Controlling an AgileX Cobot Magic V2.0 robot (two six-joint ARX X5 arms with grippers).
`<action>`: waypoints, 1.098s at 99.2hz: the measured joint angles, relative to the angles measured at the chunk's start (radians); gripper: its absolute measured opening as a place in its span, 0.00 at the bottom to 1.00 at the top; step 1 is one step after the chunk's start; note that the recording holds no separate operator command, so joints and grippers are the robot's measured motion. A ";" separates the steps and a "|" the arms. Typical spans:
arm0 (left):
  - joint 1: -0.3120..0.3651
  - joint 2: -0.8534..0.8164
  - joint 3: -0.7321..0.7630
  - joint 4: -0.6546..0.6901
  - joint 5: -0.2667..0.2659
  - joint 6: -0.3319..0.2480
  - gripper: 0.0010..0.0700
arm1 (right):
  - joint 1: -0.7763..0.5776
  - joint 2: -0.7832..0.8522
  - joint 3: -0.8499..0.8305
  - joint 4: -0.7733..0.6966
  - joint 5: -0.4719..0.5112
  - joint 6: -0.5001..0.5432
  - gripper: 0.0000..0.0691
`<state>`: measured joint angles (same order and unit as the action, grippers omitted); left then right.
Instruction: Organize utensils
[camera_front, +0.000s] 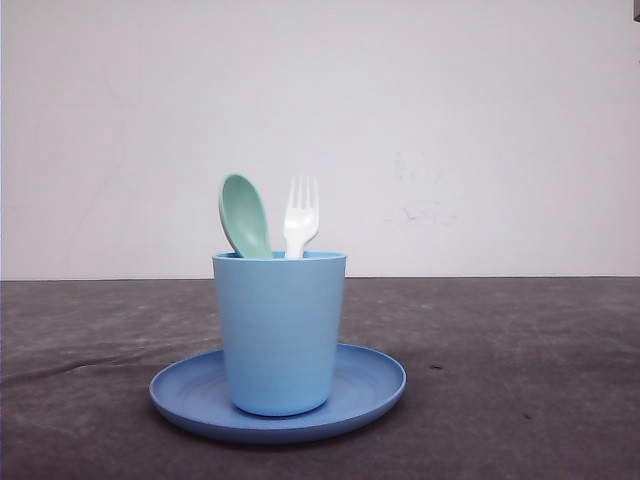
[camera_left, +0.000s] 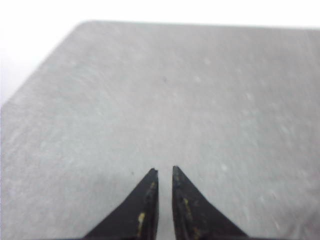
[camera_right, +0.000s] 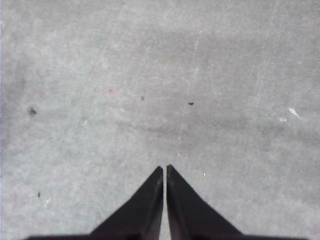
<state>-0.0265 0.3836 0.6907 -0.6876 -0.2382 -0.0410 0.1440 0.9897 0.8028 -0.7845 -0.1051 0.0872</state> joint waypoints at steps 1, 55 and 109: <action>0.001 -0.011 -0.012 0.010 0.000 0.000 0.02 | 0.000 0.000 0.000 0.000 0.000 0.000 0.01; 0.007 -0.378 -0.582 0.409 0.127 -0.052 0.02 | 0.000 0.000 0.000 0.000 0.000 0.000 0.01; 0.006 -0.380 -0.658 0.505 0.191 -0.053 0.02 | 0.000 0.000 0.000 0.002 0.000 0.000 0.01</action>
<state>-0.0200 0.0040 0.0322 -0.1829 -0.0471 -0.0937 0.1440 0.9897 0.8028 -0.7822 -0.1051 0.0868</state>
